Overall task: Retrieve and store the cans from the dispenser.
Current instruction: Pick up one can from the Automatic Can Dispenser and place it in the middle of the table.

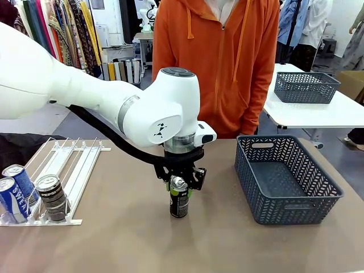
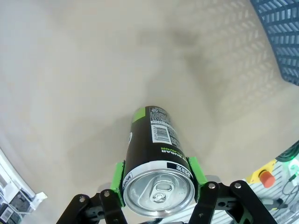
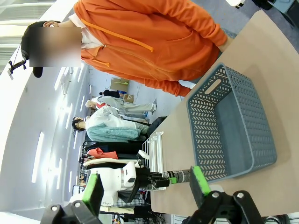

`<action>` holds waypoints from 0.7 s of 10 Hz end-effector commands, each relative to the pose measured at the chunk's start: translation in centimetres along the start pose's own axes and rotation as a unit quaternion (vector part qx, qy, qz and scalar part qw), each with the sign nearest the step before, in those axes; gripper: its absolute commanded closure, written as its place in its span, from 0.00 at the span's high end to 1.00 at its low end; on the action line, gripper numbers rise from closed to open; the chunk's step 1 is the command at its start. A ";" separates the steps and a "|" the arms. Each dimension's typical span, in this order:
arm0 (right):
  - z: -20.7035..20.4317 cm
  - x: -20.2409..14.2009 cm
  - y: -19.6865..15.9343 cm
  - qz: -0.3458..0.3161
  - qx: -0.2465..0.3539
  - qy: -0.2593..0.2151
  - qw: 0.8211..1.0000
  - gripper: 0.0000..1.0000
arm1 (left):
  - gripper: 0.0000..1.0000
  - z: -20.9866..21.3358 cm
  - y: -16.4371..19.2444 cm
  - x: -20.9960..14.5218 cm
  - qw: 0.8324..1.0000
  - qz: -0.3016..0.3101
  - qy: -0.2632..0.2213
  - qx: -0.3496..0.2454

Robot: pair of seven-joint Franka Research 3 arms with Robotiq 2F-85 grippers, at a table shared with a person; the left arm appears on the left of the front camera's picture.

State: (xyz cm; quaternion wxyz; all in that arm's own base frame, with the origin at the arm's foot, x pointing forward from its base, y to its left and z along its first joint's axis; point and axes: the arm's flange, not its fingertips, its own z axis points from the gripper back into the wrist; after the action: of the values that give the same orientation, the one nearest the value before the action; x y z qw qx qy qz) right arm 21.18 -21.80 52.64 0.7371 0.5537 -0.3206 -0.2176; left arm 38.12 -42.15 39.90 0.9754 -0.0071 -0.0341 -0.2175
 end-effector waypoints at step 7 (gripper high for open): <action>-0.1 0.1 0.1 0.009 0.014 -0.005 1.000 1.00 | 1.00 13.3 3.7 -9.0 0.985 0.058 -0.161 -0.011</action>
State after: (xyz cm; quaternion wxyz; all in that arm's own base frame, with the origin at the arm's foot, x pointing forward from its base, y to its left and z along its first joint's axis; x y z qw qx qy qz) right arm 21.20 -21.80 52.62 0.7372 0.5537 -0.3202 -0.2177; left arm 34.13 -39.07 50.72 0.9723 -0.0380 -0.1503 -0.1748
